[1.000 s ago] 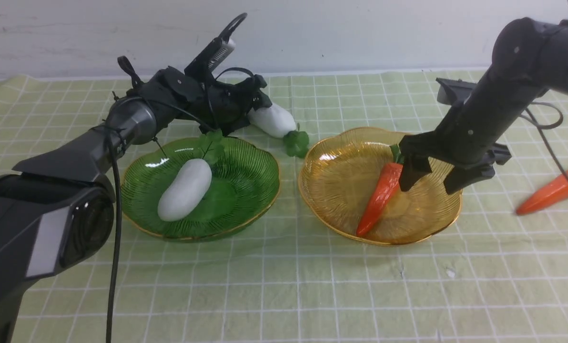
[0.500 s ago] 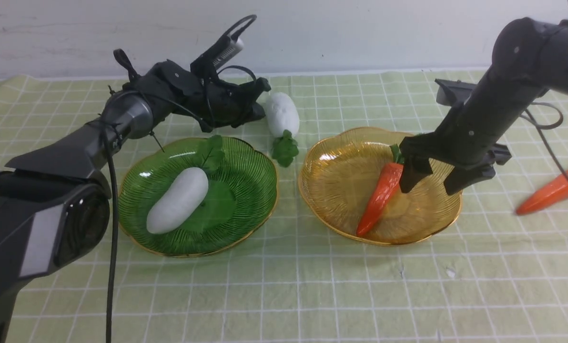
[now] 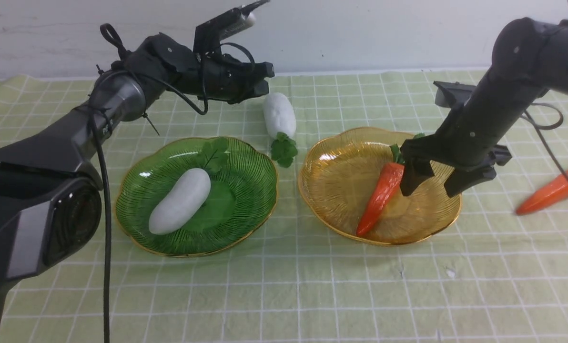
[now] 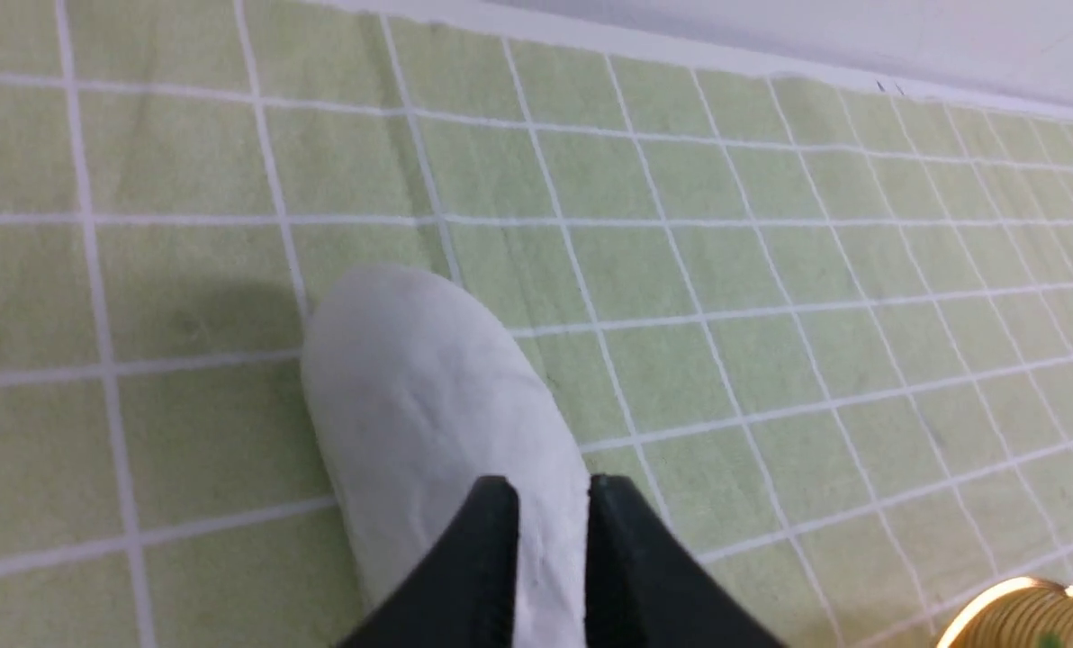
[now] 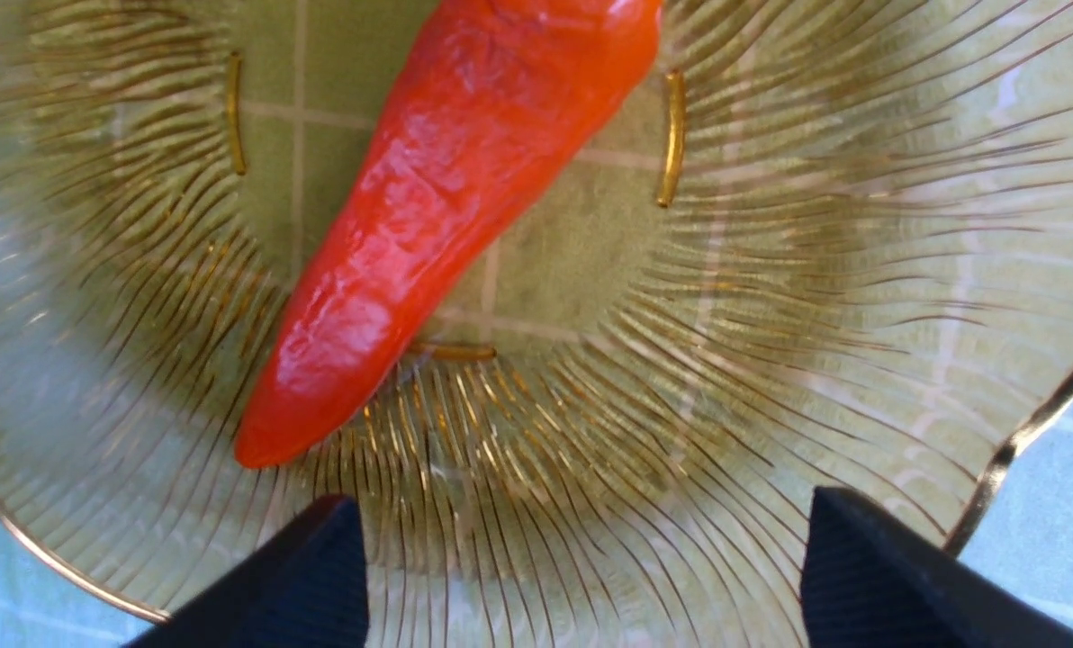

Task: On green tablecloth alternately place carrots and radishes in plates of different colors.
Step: 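Pick up the white radish and place it in the left plate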

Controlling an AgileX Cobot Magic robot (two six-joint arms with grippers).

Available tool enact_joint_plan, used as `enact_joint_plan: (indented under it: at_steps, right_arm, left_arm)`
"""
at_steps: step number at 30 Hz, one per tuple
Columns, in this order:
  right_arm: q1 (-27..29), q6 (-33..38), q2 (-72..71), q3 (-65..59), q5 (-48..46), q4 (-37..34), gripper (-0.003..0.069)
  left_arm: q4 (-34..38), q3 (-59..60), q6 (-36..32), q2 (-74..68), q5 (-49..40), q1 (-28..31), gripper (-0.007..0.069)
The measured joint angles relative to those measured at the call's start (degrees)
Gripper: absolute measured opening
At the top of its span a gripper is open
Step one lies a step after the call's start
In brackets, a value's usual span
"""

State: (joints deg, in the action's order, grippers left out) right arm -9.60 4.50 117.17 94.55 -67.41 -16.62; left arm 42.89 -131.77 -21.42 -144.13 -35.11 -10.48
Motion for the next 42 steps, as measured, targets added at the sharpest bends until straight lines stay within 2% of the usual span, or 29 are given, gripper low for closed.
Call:
enact_joint_plan:
  at_steps: [1,2,3,5,6,8,10,13,16,24,27,34,37,42]
  right_arm:
    - [0.00,0.01,0.00,0.00,0.00,0.00,0.0589]
    - [0.00,0.07,0.00,0.00,0.00,0.00,0.0589]
    - [0.00,0.06,0.00,0.00,0.00,0.00,0.0589]
    - [0.00,0.06,0.00,0.00,0.00,0.00,0.0589]
    - [0.00,0.06,0.00,0.00,0.00,0.00,0.0589]
    - [0.00,0.12,0.00,0.00,0.00,0.00,0.0589]
    - [0.00,0.18,0.00,0.00,0.00,0.00,0.0589]
    - [0.00,0.22,0.00,0.00,0.00,0.00,0.0589]
    - [0.00,0.22,0.00,0.00,0.00,0.00,0.0589]
    - [0.00,0.24,0.00,0.00,0.00,0.00,0.0589]
    - [0.00,0.24,0.00,0.00,-0.06,0.00,0.0589]
    - [0.00,0.41,0.00,0.00,0.05,0.00,0.0589]
    - [0.00,0.45,0.00,0.00,0.05,0.00,0.0589]
    - [0.00,0.45,0.00,0.00,0.16,0.00,0.0589]
  left_arm:
    - [-0.59,0.00,-1.77,0.00,0.01,-0.30,0.0185]
    - [-0.59,0.00,-2.11,0.00,0.06,-0.36,0.0194]
    - [-1.91,0.00,-5.38,0.00,0.32,-1.11,0.0272]
    - [-2.78,0.00,-7.04,0.00,0.68,-1.62,0.0333]
    - [-3.80,0.00,-9.36,0.00,0.96,-2.48,0.0414]
    - [-4.72,0.00,-10.87,0.00,1.03,-3.35,0.0503]
    - [-5.76,0.00,-11.26,0.00,1.15,-3.85,0.0568]
    - [-8.57,0.00,-11.07,0.00,1.68,-3.83,0.0609]
    - [-10.51,0.00,-9.47,-0.18,2.49,-3.62,0.0612]
    - [-10.20,-0.30,-4.78,-2.33,4.14,-3.58,0.0612]
    - [-8.99,-0.30,-2.17,-3.88,5.05,-3.55,0.0610]
    - [-4.52,-0.30,-1.19,-5.26,5.75,-3.55,0.0600]
    - [-1.74,-0.30,-1.19,-5.63,5.75,-3.55,0.0569]
    - [-1.58,-0.30,-1.19,-5.70,5.52,-3.55,0.0488]
